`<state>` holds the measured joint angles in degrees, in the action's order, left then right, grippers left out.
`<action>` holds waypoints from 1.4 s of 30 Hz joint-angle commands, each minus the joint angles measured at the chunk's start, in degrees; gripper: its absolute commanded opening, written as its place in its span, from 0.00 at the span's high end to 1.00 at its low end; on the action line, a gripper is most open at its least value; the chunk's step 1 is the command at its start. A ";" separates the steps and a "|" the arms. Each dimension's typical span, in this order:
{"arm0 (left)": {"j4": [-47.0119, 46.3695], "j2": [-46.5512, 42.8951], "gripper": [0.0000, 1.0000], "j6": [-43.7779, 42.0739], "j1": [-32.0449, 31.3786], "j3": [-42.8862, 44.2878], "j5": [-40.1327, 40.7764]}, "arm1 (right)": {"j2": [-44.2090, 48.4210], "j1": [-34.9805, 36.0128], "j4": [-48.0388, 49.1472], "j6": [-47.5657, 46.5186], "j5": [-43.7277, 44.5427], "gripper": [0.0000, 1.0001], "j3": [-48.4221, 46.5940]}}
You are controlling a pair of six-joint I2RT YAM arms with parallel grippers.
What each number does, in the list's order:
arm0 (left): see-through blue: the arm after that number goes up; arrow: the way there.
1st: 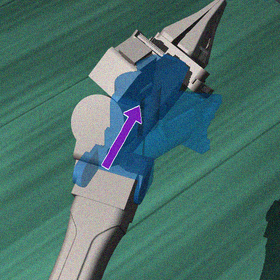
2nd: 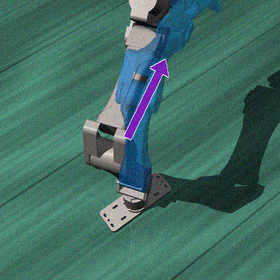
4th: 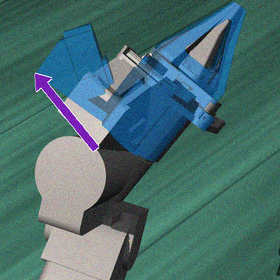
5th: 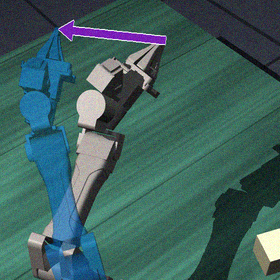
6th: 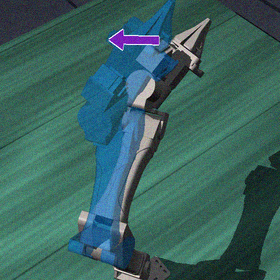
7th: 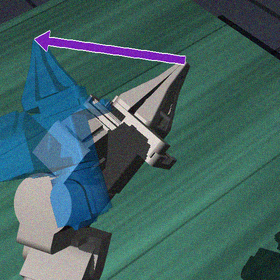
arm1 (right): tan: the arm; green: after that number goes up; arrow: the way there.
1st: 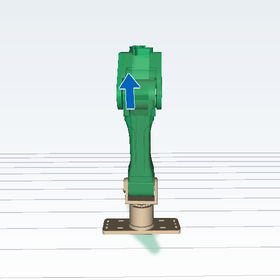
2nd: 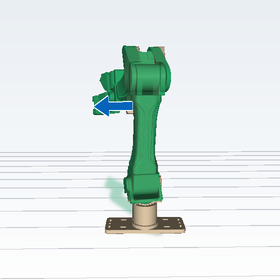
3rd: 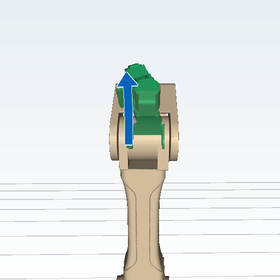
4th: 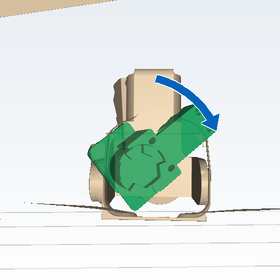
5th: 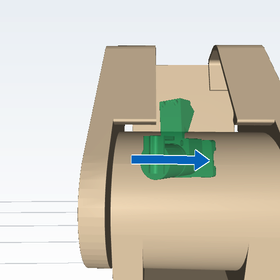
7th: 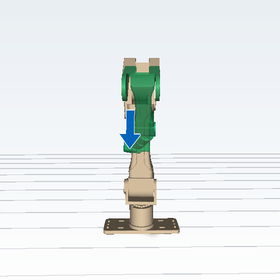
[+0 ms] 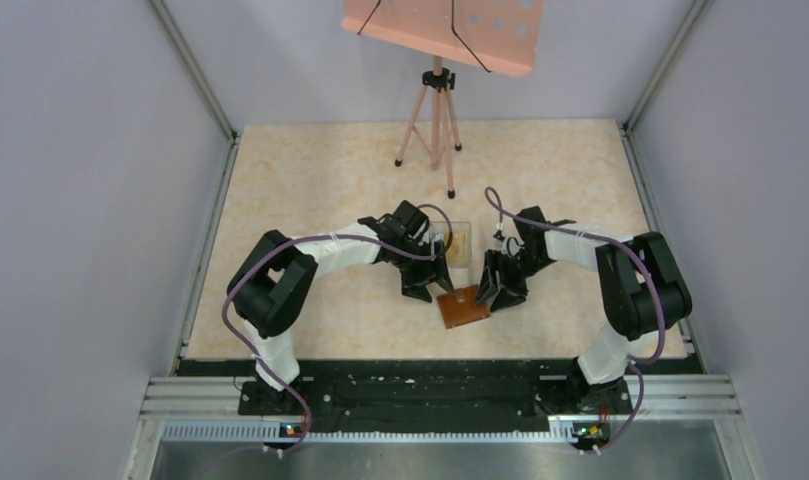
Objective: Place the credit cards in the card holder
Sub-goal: Move the card holder to the center of the board.
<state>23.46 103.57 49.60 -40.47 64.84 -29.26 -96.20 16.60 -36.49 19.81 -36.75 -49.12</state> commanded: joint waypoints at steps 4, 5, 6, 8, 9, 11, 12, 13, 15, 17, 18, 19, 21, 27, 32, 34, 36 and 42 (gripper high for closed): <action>3.16 -0.41 0.32 -3.49 0.34 -2.60 2.09 | 4.89 0.07 8.25 4.77 0.83 0.47 5.48; 3.13 -1.08 0.32 -3.25 0.37 -4.01 2.45 | 6.19 0.12 9.89 5.64 0.95 0.47 6.86; 3.36 -1.86 0.31 -3.09 0.38 -4.98 2.87 | 7.15 0.28 10.99 6.53 0.80 0.47 7.83; 3.26 -3.23 0.30 -3.68 0.39 -6.78 3.10 | 8.63 1.04 13.20 8.51 0.19 0.47 9.46; 3.38 -3.53 0.29 -3.85 0.39 -7.55 3.32 | 9.33 1.83 14.24 9.36 0.19 0.47 10.06; 2.61 -2.86 0.29 -4.50 0.47 -8.54 2.74 | 10.01 3.86 16.80 11.20 0.50 0.48 11.07; 1.46 -2.27 0.29 -4.81 0.48 -9.03 1.69 | 9.93 5.11 18.15 12.16 0.80 0.48 11.48; -0.20 -1.50 0.29 -4.71 0.48 -9.76 0.38 | 9.58 6.29 19.21 13.11 1.15 0.48 11.62; -3.60 -0.61 0.30 -3.95 0.47 -11.78 -1.91 | 8.57 8.41 21.04 14.90 2.01 0.48 11.68; -5.34 -0.72 0.31 -3.67 0.48 -12.70 -3.24 | 8.38 10.22 22.12 16.25 3.14 0.48 11.79; -5.62 -1.18 0.32 -3.77 0.48 -12.98 -3.30 | 8.74 11.07 22.30 16.87 3.81 0.49 11.94; -5.94 -1.78 0.32 -3.97 0.47 -13.24 -3.20 | 9.42 12.18 22.57 17.51 4.35 0.49 12.24; -6.28 -3.34 0.35 -4.36 0.41 -13.54 -3.05 | 11.41 13.55 24.29 19.48 4.58 0.49 13.59; -7.36 -9.08 0.38 -5.31 0.52 -17.96 -0.70 | 16.91 15.62 23.82 24.97 6.83 0.49 15.51; -8.42 -13.19 0.23 -6.66 0.44 -26.71 7.00 | 20.21 16.88 11.17 23.02 14.11 0.43 7.51; -8.98 -14.03 0.21 -8.07 0.56 -30.24 9.80 | 20.16 16.89 6.49 21.35 16.88 0.41 4.10; -10.51 -15.45 0.20 -9.37 0.48 -32.24 10.06 | 19.77 16.89 3.46 19.90 19.03 0.40 1.78; -10.93 -21.63 0.14 -14.48 0.59 -35.13 13.79 | 21.97 16.97 3.82 21.15 19.60 0.39 4.23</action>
<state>7.18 82.48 42.87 -40.18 34.54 -27.53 -77.62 32.64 -29.39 40.64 -19.49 -46.17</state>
